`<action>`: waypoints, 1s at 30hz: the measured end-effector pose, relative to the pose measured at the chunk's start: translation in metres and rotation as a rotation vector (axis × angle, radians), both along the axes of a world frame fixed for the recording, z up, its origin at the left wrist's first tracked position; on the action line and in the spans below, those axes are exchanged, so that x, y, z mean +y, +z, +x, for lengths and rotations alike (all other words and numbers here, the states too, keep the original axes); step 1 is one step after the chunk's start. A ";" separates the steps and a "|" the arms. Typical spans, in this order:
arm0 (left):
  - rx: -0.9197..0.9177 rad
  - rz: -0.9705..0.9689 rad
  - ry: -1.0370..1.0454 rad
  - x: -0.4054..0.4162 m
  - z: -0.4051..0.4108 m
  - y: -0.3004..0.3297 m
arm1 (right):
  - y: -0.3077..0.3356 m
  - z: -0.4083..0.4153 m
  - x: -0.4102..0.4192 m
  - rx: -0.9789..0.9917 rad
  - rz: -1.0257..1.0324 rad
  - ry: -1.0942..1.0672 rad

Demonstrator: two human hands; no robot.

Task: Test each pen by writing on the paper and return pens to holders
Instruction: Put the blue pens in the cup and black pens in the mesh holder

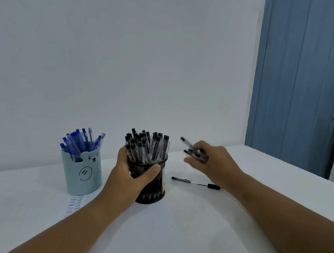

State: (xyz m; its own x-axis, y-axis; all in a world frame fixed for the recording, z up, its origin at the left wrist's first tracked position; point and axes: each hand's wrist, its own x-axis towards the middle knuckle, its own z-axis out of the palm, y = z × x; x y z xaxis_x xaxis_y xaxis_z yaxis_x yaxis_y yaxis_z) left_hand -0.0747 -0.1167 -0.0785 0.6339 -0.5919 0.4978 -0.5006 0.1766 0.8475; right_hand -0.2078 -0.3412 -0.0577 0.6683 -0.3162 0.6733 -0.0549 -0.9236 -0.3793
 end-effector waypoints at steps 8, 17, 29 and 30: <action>-0.251 -0.154 0.254 0.001 -0.007 0.005 | 0.015 0.002 0.013 -0.329 0.115 0.029; -0.289 -0.128 0.241 -0.003 -0.006 0.001 | 0.080 -0.021 0.047 -0.952 0.945 0.300; -0.246 -0.093 0.237 -0.001 -0.010 0.002 | 0.023 0.010 0.077 -0.554 0.755 0.233; -0.237 -0.091 0.228 -0.001 -0.010 0.002 | 0.020 0.010 0.075 -0.528 0.764 0.217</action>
